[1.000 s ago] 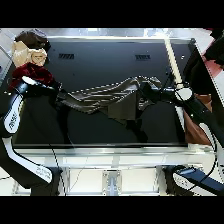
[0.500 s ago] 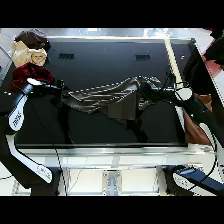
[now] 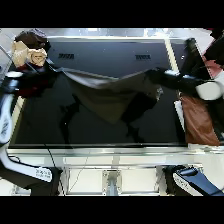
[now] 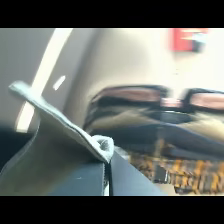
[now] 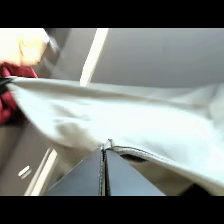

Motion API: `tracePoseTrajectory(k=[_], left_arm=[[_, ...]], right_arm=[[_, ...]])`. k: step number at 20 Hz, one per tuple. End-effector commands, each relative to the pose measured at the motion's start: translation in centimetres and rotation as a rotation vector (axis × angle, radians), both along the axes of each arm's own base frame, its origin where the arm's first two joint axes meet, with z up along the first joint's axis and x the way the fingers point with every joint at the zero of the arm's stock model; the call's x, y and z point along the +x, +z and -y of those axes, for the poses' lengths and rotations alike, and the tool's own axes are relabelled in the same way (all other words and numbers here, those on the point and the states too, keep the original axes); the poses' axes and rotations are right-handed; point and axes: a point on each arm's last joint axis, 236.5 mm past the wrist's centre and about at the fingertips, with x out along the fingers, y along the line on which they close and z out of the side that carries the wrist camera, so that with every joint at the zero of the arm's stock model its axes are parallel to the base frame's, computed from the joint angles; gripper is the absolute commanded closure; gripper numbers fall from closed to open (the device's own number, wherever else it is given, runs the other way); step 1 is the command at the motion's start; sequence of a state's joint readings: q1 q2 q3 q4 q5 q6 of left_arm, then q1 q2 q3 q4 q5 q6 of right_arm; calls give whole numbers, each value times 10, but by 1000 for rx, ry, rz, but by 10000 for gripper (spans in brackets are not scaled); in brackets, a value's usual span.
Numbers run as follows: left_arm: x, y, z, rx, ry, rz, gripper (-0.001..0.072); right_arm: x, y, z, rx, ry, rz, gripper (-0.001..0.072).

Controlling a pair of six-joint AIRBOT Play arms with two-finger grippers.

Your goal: Fold the shirts.

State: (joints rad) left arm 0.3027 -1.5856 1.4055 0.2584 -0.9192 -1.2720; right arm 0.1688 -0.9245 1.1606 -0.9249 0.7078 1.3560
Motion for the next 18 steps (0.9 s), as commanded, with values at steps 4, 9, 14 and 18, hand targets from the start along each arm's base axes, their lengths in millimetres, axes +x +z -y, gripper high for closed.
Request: tracePoseTrajectory(k=[4,9,14,18], left_arm=[[-148,246,-18,364,17,587,700],[-264,326,-7,787,227,773,699],[-282,330,-26,961,346,735,701],[-208,254,-24,816,100,560,701]], right_arm=[[-133,184,21,-122,47,427,696],[-211,266,32,-84,37,643,697],[-165,220,34,-184,25,460,697],[-55,137,30,-285,15,201,698]])
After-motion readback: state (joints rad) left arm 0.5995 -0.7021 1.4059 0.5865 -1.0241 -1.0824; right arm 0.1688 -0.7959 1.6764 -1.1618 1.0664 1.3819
